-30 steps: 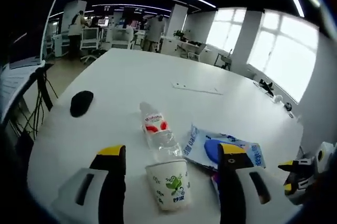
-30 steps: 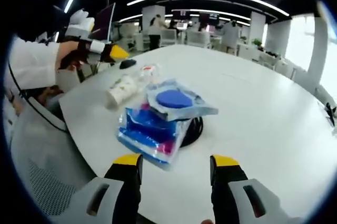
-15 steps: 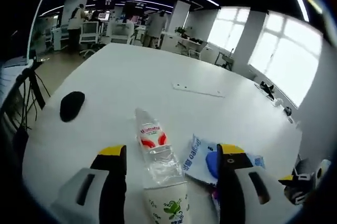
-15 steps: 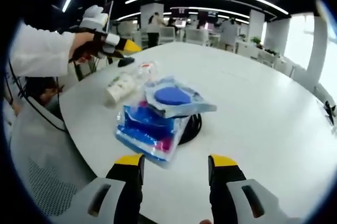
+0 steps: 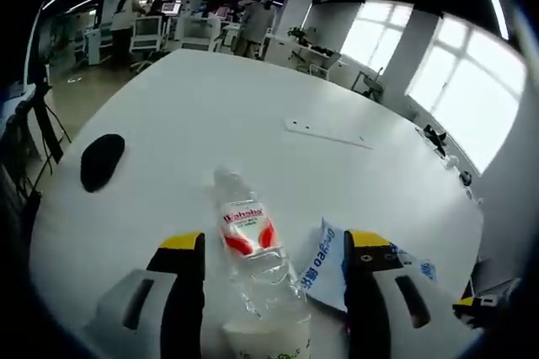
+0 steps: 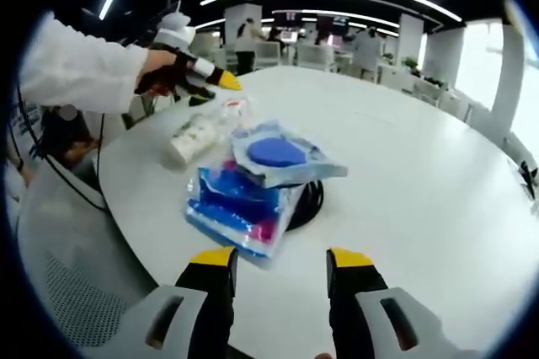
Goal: Arrange the tabletop items into an orderly group along one side of the table until the central work area is clear of visible clutter.
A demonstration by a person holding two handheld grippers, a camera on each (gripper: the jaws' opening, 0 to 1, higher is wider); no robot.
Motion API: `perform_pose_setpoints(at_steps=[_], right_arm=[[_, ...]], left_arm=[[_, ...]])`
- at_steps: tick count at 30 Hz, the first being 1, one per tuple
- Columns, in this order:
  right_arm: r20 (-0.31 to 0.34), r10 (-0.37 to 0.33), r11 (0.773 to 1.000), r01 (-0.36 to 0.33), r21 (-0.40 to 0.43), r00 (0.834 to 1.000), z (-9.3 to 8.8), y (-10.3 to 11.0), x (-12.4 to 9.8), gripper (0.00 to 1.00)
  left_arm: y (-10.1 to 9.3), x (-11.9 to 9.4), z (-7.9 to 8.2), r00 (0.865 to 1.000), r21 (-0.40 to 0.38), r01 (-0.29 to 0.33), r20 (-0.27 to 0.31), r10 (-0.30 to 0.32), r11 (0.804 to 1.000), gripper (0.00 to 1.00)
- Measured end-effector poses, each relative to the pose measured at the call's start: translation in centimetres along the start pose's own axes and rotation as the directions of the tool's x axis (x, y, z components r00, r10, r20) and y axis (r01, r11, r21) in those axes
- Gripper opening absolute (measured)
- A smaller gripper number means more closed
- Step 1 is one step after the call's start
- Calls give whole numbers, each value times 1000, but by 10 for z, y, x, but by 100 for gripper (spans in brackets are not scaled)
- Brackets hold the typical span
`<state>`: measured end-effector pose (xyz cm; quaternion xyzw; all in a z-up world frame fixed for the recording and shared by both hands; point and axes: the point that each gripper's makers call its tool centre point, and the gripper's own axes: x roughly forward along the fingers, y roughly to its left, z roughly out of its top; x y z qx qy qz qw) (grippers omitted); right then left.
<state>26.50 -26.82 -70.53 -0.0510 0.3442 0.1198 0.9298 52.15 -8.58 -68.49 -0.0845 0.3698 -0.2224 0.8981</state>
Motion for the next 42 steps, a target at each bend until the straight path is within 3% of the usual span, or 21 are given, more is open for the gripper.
perform_pose_setpoints(at_steps=[12, 22, 42], right_arm=[[1, 5, 1000, -5, 1, 1000, 0, 1, 1, 42], [41, 33, 999, -35, 39, 999, 7, 4, 0, 53], [29, 27, 999, -28, 27, 999, 5, 3, 0, 45]], left_arm=[[7, 29, -7, 996, 20, -19, -90, 21, 1000, 65], [6, 44, -19, 989, 39, -24, -144, 29, 999, 64], [13, 65, -29, 981, -34, -73, -180, 66, 997, 63]])
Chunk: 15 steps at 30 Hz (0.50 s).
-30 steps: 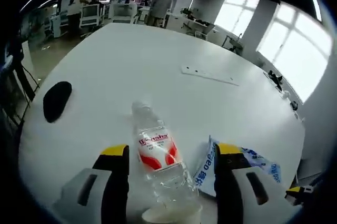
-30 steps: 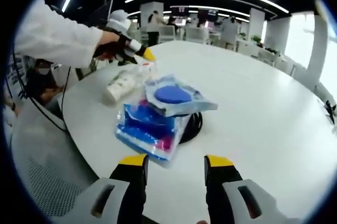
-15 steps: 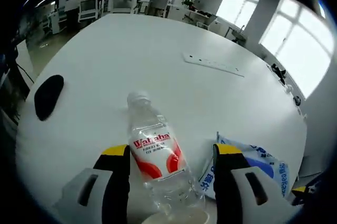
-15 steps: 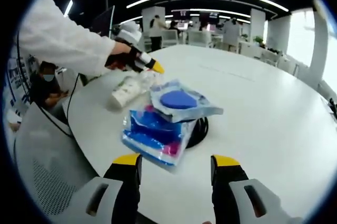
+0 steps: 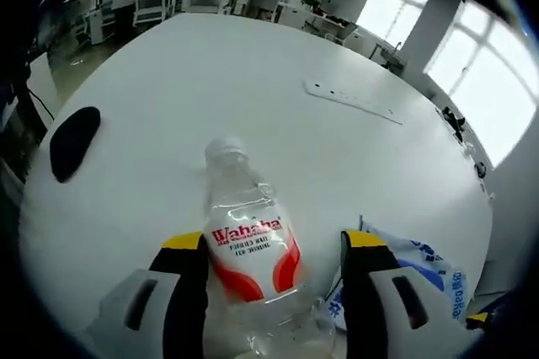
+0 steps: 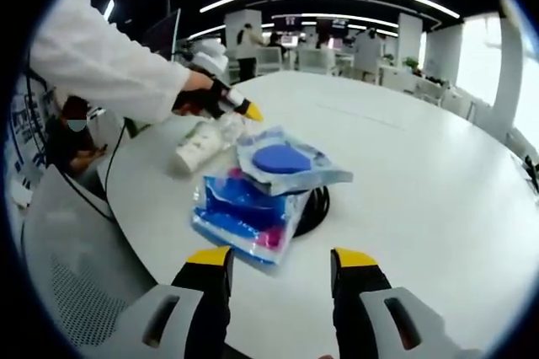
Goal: Arrange the tabletop items into an orderly group along one side of the table until the central work area is clear of visible clutter.
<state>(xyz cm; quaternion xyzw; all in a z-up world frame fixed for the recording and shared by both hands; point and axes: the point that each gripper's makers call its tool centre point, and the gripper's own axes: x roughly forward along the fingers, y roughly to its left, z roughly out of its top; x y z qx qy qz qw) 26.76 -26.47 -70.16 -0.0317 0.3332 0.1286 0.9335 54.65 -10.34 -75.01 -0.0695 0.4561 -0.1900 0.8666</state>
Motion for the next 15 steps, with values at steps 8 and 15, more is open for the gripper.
perform_pose_setpoints(at_steps=[8, 15], right_arm=[[-10, 0, 1000, 0, -1, 1000, -2, 0, 0, 41], [-6, -1, 1000, 1, -5, 1000, -1, 0, 0, 37]], left_arm=[[10, 0, 5, 998, 42, -61, 26, 60, 997, 51], [13, -3, 2, 998, 21, -68, 5, 68, 997, 42]])
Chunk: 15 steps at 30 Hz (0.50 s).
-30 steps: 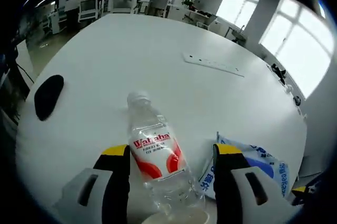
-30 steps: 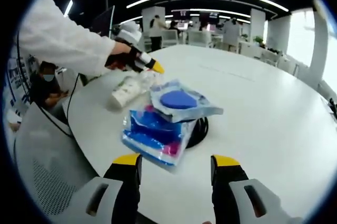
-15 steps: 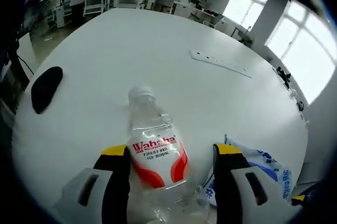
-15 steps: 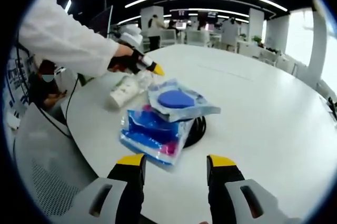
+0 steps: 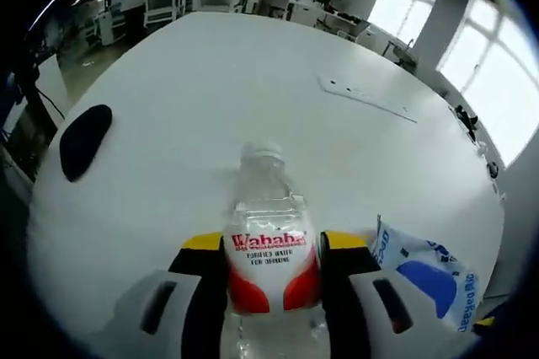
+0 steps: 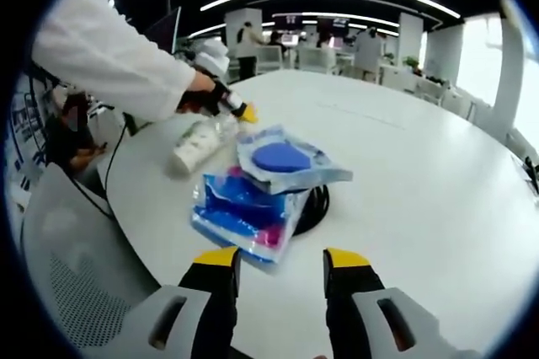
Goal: Arrange the tabletop items into an orderly group along one side of the table until the central work area is clear of visible clutter.
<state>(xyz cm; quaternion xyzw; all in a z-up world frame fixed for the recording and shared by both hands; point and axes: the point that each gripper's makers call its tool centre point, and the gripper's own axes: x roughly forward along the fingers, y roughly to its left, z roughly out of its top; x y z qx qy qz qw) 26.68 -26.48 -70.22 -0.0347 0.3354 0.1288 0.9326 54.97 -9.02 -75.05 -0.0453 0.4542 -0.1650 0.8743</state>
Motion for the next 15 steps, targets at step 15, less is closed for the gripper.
perform_pose_setpoints(at_steps=[15], right_arm=[[26, 0, 1000, 0, -16, 1000, 6, 0, -2, 36]], left_arm=[[-24, -38, 15, 993, 92, 57, 100, -66, 994, 39]])
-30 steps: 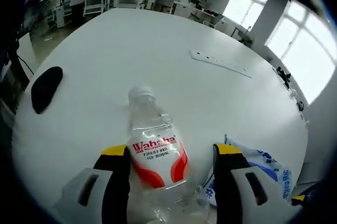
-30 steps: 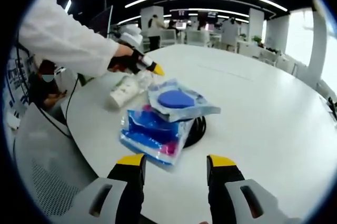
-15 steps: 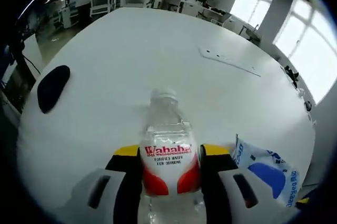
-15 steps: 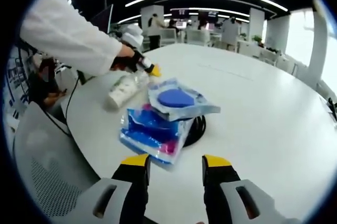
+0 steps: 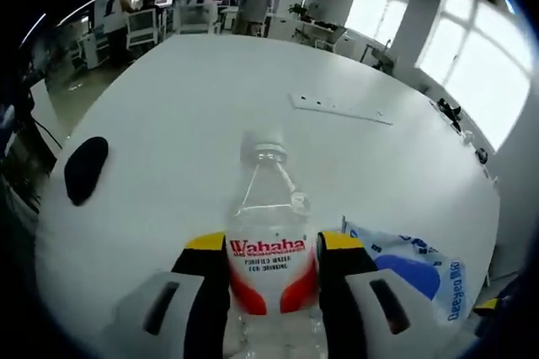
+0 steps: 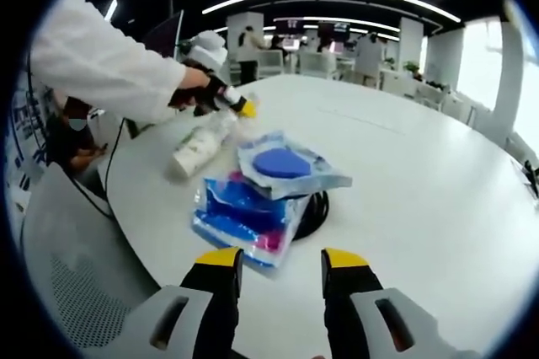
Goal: Arrange the tabletop items into an orderly group along one side of the table until the central work area is clear of visible clutter.
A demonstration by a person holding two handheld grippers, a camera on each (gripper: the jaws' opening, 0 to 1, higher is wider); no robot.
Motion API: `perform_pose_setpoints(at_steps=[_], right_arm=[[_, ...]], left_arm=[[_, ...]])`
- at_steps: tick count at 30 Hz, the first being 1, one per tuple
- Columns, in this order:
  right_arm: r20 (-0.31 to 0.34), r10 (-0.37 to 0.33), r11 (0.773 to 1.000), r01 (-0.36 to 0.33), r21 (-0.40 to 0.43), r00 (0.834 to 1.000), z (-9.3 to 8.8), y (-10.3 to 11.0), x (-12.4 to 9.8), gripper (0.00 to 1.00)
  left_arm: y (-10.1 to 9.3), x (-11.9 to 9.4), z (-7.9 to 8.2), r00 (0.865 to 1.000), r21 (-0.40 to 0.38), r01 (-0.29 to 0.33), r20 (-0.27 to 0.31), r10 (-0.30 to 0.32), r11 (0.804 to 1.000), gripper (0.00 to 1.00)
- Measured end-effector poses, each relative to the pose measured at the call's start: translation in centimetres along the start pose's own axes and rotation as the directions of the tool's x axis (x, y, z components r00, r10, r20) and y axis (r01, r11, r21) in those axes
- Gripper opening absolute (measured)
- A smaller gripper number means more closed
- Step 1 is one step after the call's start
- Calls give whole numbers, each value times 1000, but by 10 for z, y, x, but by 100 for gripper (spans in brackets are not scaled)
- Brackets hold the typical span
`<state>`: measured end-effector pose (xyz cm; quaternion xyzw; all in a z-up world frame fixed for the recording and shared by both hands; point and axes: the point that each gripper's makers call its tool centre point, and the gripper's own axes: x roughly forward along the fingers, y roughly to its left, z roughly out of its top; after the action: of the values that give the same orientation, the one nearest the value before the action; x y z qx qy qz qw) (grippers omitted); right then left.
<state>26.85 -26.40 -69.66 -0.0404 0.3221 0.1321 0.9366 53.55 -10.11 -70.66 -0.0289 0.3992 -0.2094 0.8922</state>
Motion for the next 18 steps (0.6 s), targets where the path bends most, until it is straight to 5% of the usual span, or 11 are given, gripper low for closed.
perform_pose_setpoints(at_steps=[4, 18], right_arm=[[7, 2, 1000, -2, 0, 1000, 1, 1, 0, 36], [24, -3, 1000, 3, -15, 1000, 4, 1, -3, 34]], left_arm=[[1, -14, 16, 998, -10, -3, 66, 4, 1000, 39], [-1, -27, 50, 990, 85, -53, 131, 42, 995, 38]])
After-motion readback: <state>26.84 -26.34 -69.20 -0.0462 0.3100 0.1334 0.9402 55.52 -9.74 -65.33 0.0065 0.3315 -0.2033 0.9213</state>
